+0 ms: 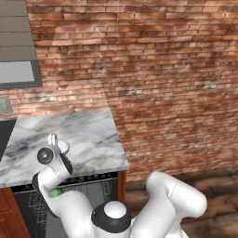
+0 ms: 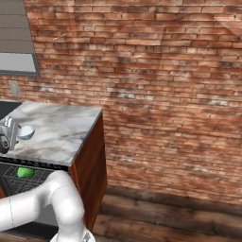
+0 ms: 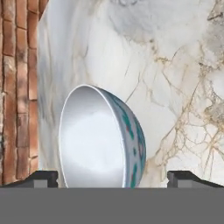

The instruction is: Pick up the cup and bowl from the counter, place them in the dishwasher, and close the dishwasher door.

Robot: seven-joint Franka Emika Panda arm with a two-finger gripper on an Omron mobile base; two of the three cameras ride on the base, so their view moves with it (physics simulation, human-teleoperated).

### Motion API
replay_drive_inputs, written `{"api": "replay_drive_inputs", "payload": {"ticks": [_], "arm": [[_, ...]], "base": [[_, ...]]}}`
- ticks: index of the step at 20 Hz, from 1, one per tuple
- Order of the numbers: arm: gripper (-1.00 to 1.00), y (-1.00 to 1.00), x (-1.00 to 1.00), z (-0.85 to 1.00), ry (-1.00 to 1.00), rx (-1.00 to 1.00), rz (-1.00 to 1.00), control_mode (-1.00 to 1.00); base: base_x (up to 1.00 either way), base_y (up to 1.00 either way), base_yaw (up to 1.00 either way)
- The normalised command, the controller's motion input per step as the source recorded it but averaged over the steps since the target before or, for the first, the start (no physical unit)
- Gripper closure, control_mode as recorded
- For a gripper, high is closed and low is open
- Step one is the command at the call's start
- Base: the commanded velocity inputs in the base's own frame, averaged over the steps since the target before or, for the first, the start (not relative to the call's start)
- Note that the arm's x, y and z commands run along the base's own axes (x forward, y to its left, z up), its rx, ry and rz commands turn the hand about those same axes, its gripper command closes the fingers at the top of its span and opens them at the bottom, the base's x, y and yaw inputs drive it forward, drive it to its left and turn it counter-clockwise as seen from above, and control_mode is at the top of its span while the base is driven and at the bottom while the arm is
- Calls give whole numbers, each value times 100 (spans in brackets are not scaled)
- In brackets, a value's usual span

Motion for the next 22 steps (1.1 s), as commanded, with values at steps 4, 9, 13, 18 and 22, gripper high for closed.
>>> {"api": "replay_drive_inputs", "payload": {"ticks": [4, 9, 13, 18, 22], "arm": [[-100, 0, 34, -21, 9, 6, -9, -100], [-100, 2, 41, -23, 11, 4, -7, -100], [100, 21, 43, -27, 12, 0, -7, -100], [100, 12, 31, -18, 8, 2, -7, -100], [100, 15, 14, -4, 2, 1, -7, -100]], "base": [[0, 0, 0], [0, 0, 0], [0, 0, 0], [0, 0, 0], [0, 0, 0]]}}
